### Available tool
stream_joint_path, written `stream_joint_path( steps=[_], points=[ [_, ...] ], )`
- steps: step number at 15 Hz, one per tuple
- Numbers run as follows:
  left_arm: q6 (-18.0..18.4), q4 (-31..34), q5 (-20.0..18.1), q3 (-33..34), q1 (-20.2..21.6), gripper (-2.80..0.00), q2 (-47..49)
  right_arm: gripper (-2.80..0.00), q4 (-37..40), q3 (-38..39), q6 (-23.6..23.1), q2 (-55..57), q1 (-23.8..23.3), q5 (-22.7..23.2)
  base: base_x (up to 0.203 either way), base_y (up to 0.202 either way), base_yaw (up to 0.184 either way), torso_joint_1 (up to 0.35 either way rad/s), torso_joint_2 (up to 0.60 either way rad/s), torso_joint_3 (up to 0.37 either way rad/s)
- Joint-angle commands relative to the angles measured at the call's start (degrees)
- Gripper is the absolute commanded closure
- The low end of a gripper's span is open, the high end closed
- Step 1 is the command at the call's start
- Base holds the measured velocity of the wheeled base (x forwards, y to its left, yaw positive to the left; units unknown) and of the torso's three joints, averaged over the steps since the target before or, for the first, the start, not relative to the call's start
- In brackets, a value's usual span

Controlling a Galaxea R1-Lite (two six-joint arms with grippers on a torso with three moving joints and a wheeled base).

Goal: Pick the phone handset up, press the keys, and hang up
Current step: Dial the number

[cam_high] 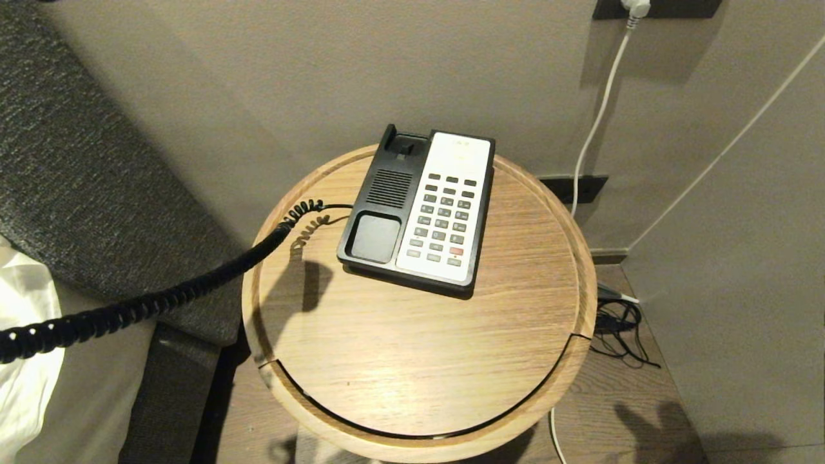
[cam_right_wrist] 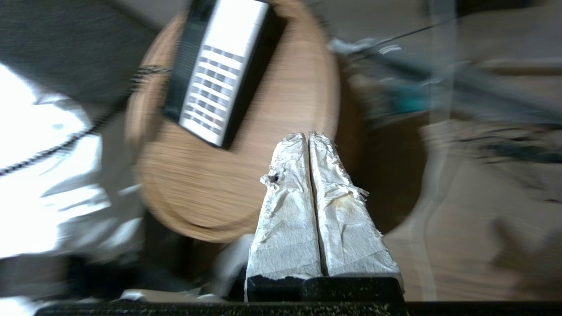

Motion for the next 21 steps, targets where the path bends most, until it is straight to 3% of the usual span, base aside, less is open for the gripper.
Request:
stream_joint_path(
  steps=[1, 3, 5, 8, 12, 18, 21],
  points=[
    [0.14, 0.33, 0.23, -0.37, -0.08, 0.0, 1.27, 0.0, 6.34, -14.9, 2.65, 19.83, 8.25, 0.05, 0.0, 0.0, 0.0, 0.0, 0.0, 0.0],
    [0.56, 0.24, 0.08, -1.23, -0.08, 0.0, 1.78, 0.0, 10.09, -19.43, 4.52, 24.59, 17.9, -1.28, 0.0, 0.0, 0.0, 0.0, 0.0, 0.0],
    [0.3, 0.24, 0.23, -1.14, 0.01, 0.0, 1.7, 0.0, 11.21, -20.01, 7.25, 28.01, 27.04, -6.34, 0.0, 0.0, 0.0, 0.0, 0.0, 0.0],
    [0.4, 0.24, 0.52, -0.86, 0.01, 0.0, 1.52, 0.0, 7.58, -20.25, 9.95, 34.9, 33.32, -13.65, 0.0, 0.0, 0.0, 0.0, 0.0, 0.0],
    [0.3, 0.24, 0.67, -0.97, 0.1, 0.0, 1.26, 0.0, -5.33, -20.28, 10.45, 41.92, 36.03, -21.36, 0.0, 0.0, 0.0, 0.0, 0.0, 0.0],
    [0.3, 0.33, 0.67, -0.53, 0.28, 0.0, 0.9, 0.0, -14.41, -20.28, 12.96, 45.05, 38.08, -24.48, 0.0, 0.0, 0.0, 0.0, 0.0, 0.0],
    [0.3, 0.33, 0.67, -0.54, 0.28, 0.0, 0.9, 0.0, -14.81, -20.35, 13.09, 45.45, 38.0, -24.81, 0.0, 0.0, 0.0, 0.0, 0.0, 0.0]
  ],
)
